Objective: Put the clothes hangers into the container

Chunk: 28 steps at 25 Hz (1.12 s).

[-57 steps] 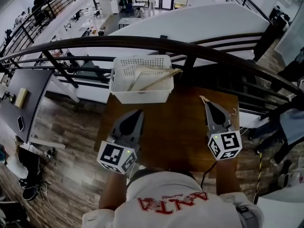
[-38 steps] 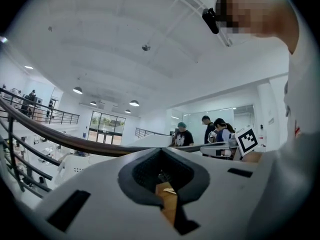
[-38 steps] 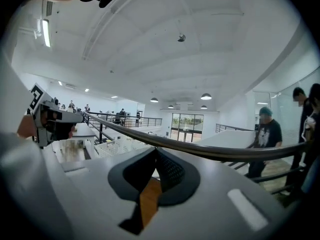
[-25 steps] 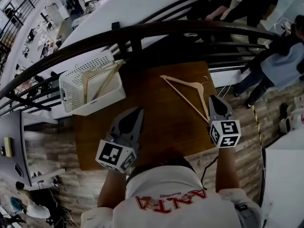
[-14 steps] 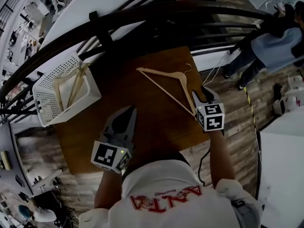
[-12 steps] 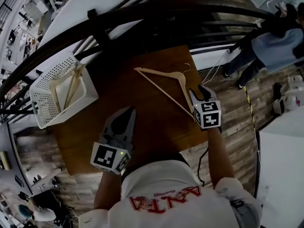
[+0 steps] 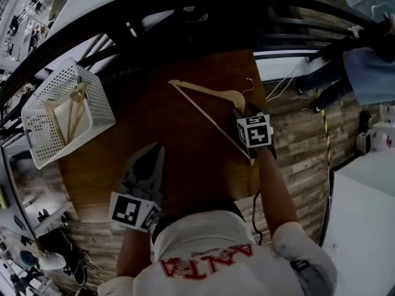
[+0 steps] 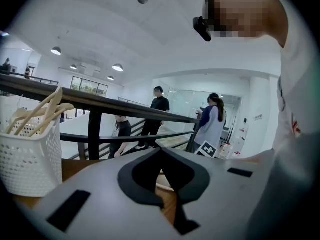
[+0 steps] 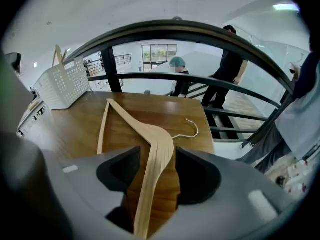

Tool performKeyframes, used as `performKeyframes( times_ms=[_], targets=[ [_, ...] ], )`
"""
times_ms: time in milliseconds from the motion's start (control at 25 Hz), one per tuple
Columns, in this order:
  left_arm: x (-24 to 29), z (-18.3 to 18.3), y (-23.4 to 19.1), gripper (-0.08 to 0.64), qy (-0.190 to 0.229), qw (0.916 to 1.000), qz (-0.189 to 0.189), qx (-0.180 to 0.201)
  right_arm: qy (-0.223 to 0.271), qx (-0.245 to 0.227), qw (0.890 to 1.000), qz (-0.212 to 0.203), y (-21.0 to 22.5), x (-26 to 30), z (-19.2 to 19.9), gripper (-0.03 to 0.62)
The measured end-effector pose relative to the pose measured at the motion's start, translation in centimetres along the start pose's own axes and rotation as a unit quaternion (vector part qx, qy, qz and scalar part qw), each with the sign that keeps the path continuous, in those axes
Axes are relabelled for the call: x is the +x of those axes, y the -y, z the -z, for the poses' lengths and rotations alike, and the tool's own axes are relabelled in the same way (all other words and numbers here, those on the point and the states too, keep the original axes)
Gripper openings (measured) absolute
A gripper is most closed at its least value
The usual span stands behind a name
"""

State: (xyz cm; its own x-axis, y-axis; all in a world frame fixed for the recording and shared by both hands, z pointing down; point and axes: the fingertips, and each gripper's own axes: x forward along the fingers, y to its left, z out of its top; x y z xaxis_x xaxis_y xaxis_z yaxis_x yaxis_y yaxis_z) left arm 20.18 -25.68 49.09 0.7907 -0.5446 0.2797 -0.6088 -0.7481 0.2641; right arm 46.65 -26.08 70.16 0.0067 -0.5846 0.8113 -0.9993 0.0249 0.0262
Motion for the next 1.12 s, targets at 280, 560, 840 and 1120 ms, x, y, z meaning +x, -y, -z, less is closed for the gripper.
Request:
performKeyframes(
  times_ms=[280,560,840,1120],
  targets=[
    [0.1,0.9,-1.1,0.009,-0.006,0.9997,-0.024,0.003,-0.031,0.007,0.999,-0.003,0.5,3.2,1.2,0.199],
    [-1.1,1.1,-0.7,0.009,-0.005,0.9994,-0.034,0.003,-0.016,-0.025,0.999,0.017,-0.6,2.6,0.8,0.158],
    [-3.4,0.3,-0.7,0.009,0.01,0.9993,-0.032,0.013,0.039,-0.058,0.997,0.038,-2.0,-0.8,-1.1,0.156],
    [-6.2,-1.9,0.8,0.009,0.042,0.9986,-0.031,0.01,0.115,-0.047,0.991,0.054,-2.5,-9.0,-4.0,0.157]
  ],
)
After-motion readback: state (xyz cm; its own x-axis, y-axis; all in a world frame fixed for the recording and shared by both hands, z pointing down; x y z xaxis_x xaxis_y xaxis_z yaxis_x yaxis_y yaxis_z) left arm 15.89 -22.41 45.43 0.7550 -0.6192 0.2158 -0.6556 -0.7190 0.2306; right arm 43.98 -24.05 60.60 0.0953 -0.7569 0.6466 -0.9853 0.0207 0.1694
